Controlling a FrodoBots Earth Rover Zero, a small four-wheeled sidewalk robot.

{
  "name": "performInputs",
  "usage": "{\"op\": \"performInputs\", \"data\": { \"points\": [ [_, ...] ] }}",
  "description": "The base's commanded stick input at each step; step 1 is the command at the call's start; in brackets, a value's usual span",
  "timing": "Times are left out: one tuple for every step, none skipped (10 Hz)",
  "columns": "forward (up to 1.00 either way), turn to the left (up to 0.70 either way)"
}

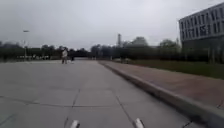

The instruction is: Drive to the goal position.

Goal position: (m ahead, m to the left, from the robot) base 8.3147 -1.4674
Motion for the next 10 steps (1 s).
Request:
{"op": "performInputs", "data": {
  "points": [
    [0.70,0.35],
    [0.70,0.34],
    [0.70,0.15],
    [0.70,0.00],
    [0.70,0.00],
    [0.70,0.00],
    [0.70,0.00],
    [0.70,0.00],
    [0.70,0.00],
    [0.70,0.00]
  ]
}}
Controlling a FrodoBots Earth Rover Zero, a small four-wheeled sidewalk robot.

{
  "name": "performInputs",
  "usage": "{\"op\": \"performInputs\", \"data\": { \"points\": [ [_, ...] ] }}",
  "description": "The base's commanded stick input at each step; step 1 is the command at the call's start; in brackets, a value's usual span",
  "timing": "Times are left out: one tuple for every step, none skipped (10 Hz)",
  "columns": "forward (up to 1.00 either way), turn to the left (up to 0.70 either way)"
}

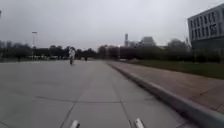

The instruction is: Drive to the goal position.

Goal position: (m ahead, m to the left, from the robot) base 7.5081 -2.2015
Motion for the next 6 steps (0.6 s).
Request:
{"op": "performInputs", "data": {
  "points": [
    [0.70,0.00],
    [0.70,0.00],
    [0.70,0.00],
    [0.70,0.00],
    [0.70,0.00],
    [0.70,0.00]
  ]
}}
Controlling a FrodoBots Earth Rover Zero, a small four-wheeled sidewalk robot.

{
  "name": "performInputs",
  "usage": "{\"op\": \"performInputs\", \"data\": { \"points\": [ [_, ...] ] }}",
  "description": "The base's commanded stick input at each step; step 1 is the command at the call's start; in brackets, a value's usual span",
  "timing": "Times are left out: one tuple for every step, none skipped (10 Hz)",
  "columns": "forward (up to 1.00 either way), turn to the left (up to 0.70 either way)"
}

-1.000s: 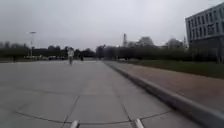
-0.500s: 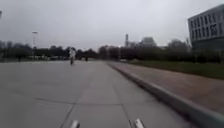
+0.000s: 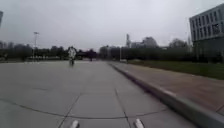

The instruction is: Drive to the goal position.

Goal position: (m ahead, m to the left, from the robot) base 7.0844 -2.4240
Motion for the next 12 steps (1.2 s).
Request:
{"op": "performInputs", "data": {
  "points": [
    [0.70,0.00],
    [0.70,0.14],
    [0.70,0.32],
    [0.70,0.35],
    [0.70,0.21],
    [0.70,0.01],
    [0.70,0.00],
    [0.70,0.00],
    [0.70,0.00],
    [0.70,0.00],
    [0.70,0.00],
    [0.70,0.00]
  ]
}}
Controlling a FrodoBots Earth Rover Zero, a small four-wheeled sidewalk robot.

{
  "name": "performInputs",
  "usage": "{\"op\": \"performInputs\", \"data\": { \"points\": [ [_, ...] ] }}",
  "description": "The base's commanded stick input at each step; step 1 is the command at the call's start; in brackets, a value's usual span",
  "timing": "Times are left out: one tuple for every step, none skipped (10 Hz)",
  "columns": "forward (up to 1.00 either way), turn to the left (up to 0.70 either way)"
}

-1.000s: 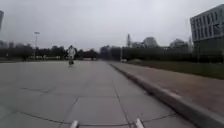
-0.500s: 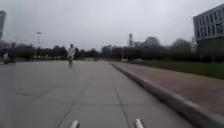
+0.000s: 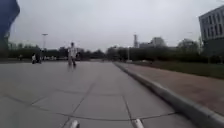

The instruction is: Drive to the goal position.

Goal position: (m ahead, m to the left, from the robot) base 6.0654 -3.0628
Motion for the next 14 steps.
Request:
{"op": "performInputs", "data": {
  "points": [
    [0.70,0.00],
    [0.70,0.00],
    [0.70,0.00],
    [0.70,0.00],
    [0.70,0.00],
    [0.70,0.00],
    [0.70,0.00],
    [0.70,0.00],
    [0.70,0.00],
    [0.70,0.00],
    [0.70,0.00],
    [0.70,0.00],
    [0.70,0.00],
    [0.70,0.00]
  ]
}}
